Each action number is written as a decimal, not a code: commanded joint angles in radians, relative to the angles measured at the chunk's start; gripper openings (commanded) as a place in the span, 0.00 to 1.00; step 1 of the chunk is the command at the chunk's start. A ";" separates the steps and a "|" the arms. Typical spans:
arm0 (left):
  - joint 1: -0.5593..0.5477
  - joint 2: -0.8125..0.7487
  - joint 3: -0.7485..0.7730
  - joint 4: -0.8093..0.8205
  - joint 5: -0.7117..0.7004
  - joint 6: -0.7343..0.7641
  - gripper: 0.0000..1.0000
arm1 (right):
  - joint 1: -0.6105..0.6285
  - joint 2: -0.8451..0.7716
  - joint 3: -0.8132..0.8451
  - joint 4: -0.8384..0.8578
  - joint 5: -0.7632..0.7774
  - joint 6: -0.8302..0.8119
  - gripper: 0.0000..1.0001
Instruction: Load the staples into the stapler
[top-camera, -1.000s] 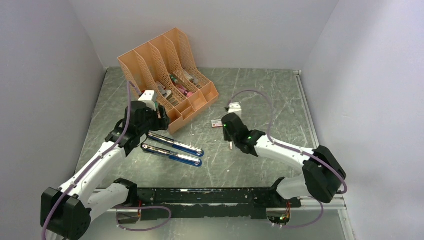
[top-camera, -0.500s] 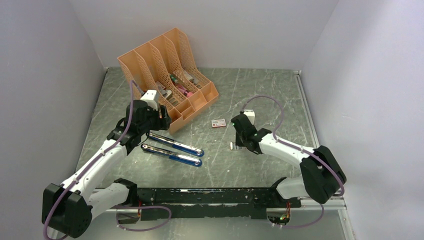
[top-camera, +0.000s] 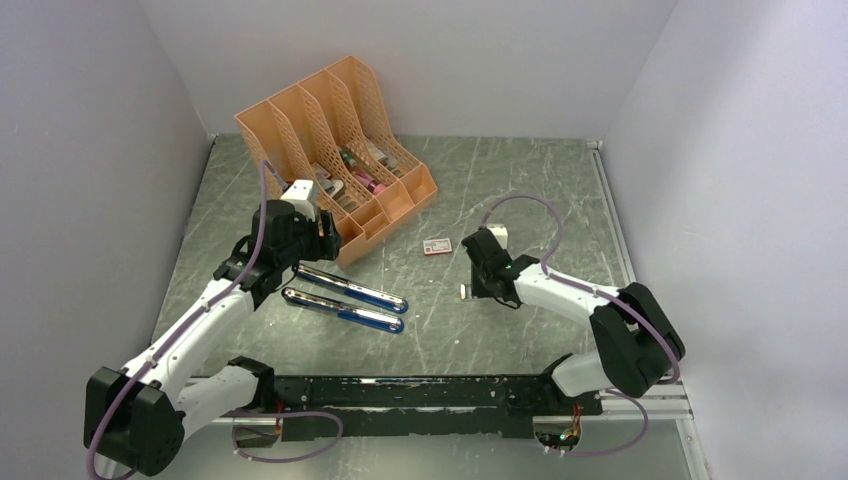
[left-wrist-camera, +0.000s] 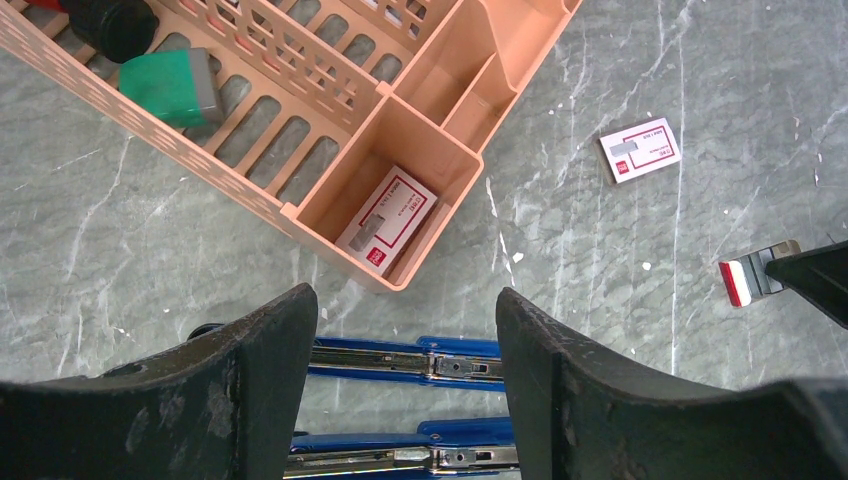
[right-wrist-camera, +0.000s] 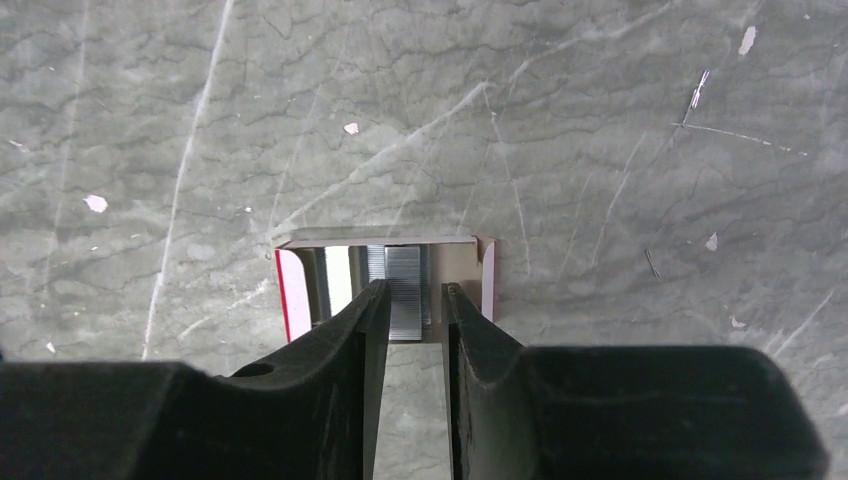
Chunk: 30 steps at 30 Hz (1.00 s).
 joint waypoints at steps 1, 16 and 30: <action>0.009 -0.004 0.025 0.026 0.025 0.012 0.70 | -0.010 0.015 0.009 -0.030 0.014 -0.012 0.31; 0.010 -0.004 0.025 0.025 0.027 0.012 0.70 | -0.012 0.028 0.015 0.000 -0.024 -0.025 0.31; 0.011 -0.003 0.025 0.026 0.031 0.012 0.70 | -0.011 0.012 0.010 0.007 -0.020 -0.031 0.33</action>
